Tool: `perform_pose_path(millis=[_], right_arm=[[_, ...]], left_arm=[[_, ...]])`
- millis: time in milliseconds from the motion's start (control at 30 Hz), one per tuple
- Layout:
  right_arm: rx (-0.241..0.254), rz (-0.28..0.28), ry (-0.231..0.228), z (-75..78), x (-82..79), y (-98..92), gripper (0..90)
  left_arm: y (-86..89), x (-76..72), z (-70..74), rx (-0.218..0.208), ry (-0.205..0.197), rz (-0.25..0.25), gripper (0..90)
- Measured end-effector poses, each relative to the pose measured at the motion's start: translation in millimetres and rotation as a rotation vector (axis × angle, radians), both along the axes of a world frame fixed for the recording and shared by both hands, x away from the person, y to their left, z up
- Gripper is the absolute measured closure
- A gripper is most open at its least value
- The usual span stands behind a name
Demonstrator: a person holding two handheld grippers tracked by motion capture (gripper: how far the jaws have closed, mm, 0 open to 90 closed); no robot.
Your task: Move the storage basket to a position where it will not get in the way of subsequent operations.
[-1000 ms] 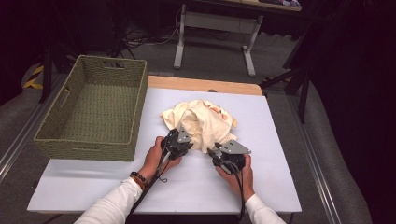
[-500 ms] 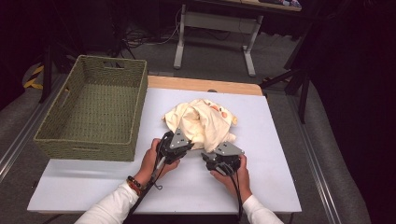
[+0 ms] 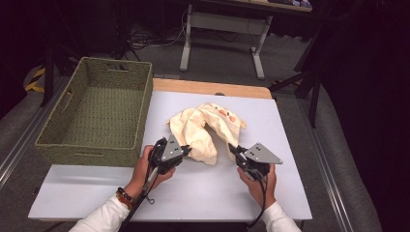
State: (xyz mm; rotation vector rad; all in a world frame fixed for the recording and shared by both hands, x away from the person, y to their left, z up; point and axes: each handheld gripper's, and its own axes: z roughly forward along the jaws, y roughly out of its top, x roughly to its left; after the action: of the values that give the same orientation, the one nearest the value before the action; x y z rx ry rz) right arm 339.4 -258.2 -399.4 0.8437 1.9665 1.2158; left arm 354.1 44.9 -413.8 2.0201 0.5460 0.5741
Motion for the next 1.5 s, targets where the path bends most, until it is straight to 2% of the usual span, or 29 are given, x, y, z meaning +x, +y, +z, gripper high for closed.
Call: perform_pose_path(millis=[100, 167, 267, 300, 400, 700, 800, 833, 900, 1067, 1167, 1300, 1500], right_arm=[[0.092, 0.03, 0.001, 14.8, -4.6, -13.1, 85.4], [0.142, 0.029, -0.003, 23.0, -7.5, -20.2, 85.6], [0.146, 0.017, -0.021, 29.2, -10.0, -25.7, 85.7], [0.153, -0.003, -0.029, 32.0, -11.5, -31.2, 85.6], [0.161, -0.015, -0.019, 31.7, -11.3, -36.8, 85.5], [0.12, -0.06, 0.034, 17.8, -10.2, -47.2, 81.3], [0.125, -0.061, 0.054, 15.2, -12.5, -49.6, 79.1], [0.126, -0.061, 0.057, 14.4, -13.5, -50.5, 79.0], [0.117, -0.065, 0.058, 12.6, -16.5, -51.3, 79.1], [0.086, -0.07, 0.066, 8.3, -20.4, -51.9, 79.5], [0.082, -0.067, 0.071, 7.2, -21.0, -51.7, 79.0], [0.046, -0.072, 0.067, 4.0, -23.5, -47.7, 76.5], [0.046, -0.016, 0.063, 6.7, -31.3, -39.2, 77.2]], left_arm=[[9.7, -7.7, 17.6, -0.031, -0.04, 0.007, 85.5], [16.9, -13.2, 28.5, -0.051, -0.064, 0.008, 85.5], [21.9, -17.1, 34.4, -0.067, -0.068, 0.009, 85.5], [28.0, -21.0, 38.6, -0.079, -0.083, 0.012, 85.5], [33.7, -24.8, 39.1, -0.078, -0.085, 0.007, 85.6], [42.8, -32.6, 28.3, -0.054, -0.043, -0.009, 85.5], [45.7, -35.0, 28.1, -0.048, -0.049, -0.005, 85.9], [47.1, -36.3, 28.5, -0.056, -0.049, -0.003, 89.4], [49.8, -38.5, 29.9, -0.072, -0.047, -0.019, 89.2], [49.7, -45.1, 27.2, -0.043, -0.047, -0.026, 89.3], [47.8, -48.9, 23.6, -0.043, -0.031, -0.051, 88.3], [44.0, -55.1, 17.2, -0.022, -0.023, -0.079, 84.3], [34.4, -64.1, 2.2, 0.024, 0.016, -0.139, 78.2]])
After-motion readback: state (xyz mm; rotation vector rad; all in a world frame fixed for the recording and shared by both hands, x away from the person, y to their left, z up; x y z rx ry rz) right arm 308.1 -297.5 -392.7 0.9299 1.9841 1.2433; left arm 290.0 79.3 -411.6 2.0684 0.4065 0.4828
